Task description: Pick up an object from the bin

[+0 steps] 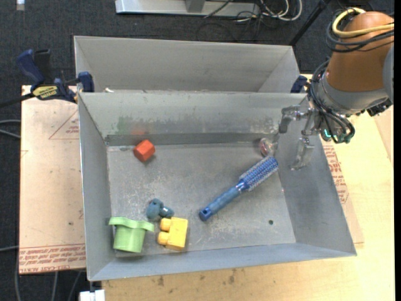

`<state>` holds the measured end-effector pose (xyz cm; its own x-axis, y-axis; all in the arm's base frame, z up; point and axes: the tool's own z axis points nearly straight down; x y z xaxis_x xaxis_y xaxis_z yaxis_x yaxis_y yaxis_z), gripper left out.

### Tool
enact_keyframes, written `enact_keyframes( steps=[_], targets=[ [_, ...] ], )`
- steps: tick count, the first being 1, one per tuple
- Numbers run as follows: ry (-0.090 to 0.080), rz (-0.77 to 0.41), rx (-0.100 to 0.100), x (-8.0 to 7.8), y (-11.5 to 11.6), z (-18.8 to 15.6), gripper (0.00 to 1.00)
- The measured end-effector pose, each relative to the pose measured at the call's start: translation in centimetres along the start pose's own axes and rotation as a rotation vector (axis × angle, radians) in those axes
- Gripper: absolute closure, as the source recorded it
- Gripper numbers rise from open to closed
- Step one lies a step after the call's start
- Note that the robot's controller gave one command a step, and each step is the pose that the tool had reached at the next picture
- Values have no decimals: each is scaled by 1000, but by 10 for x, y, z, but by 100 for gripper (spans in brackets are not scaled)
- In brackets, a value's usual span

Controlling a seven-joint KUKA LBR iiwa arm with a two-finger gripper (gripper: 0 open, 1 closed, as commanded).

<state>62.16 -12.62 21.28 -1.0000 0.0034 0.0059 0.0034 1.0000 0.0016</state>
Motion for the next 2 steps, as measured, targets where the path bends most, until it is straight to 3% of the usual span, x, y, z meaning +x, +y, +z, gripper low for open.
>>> enact_keyframes(
  steps=[1,2],
  targets=[
    [-3,-358,-1,1,44,110,0],
    [-7,-359,1,0,43,108,100]
  ],
)
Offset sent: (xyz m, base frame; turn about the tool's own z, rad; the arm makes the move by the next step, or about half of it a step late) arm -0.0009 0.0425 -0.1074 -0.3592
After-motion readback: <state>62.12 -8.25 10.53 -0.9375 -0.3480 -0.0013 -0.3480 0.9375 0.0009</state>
